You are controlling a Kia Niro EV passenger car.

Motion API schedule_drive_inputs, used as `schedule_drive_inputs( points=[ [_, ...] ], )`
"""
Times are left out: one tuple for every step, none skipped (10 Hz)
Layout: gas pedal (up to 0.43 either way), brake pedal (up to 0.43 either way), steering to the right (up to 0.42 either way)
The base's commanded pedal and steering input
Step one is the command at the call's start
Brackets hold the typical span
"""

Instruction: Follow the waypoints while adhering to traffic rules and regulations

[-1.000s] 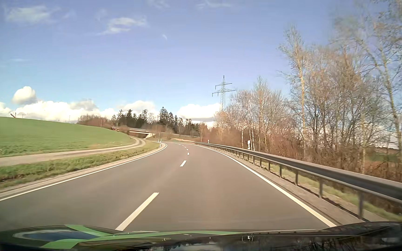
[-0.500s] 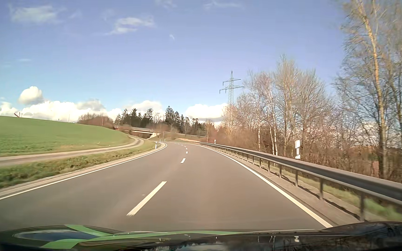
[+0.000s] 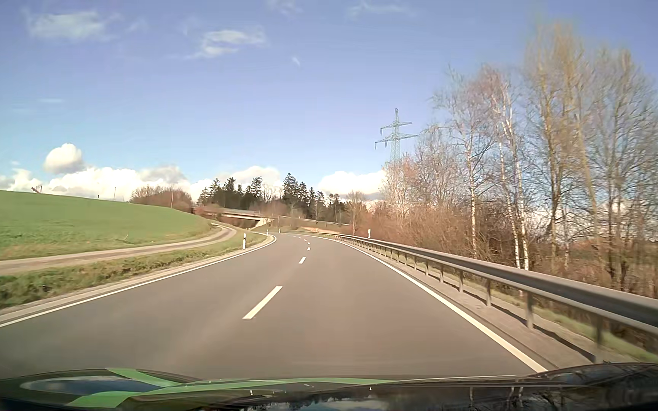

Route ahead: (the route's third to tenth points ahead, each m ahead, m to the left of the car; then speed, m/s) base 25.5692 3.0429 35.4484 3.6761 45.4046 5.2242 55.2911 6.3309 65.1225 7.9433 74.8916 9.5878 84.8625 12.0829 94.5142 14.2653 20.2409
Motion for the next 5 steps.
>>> schedule_drive_inputs(
  points=[
    [0.197,0.000,-0.023],
    [0.197,0.000,-0.023],
    [0.197,0.000,-0.023],
    [0.197,0.000,-0.023],
    [0.197,0.000,-0.023]
  ],
)
